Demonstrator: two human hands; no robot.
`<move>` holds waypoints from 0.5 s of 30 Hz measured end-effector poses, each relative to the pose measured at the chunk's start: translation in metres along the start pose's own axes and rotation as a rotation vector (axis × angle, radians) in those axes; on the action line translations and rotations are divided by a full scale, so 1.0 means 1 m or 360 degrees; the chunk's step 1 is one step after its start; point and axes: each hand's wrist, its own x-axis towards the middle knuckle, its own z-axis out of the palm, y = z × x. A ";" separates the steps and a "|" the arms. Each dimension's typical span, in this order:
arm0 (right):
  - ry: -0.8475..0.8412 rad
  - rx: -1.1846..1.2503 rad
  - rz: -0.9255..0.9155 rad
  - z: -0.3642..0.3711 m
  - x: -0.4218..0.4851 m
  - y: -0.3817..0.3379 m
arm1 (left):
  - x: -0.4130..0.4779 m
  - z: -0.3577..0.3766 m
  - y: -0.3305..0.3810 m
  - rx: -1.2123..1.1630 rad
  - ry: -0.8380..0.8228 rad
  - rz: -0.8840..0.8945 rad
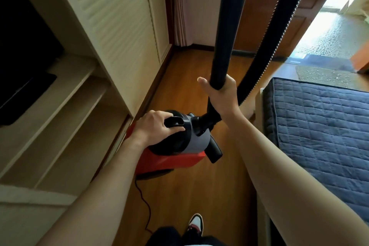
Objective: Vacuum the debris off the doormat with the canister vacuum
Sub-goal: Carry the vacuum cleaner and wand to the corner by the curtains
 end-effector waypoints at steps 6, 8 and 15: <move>0.0068 -0.0004 0.0020 -0.028 0.073 0.025 | 0.092 0.003 0.004 -0.0019 -0.0007 0.0074; 0.0108 -0.0028 0.0030 -0.034 0.097 0.033 | 0.121 0.006 0.004 -0.0010 -0.0009 0.0120; 0.0253 -0.0074 0.0076 -0.046 0.190 0.069 | 0.236 0.010 -0.007 0.0012 -0.0059 0.0203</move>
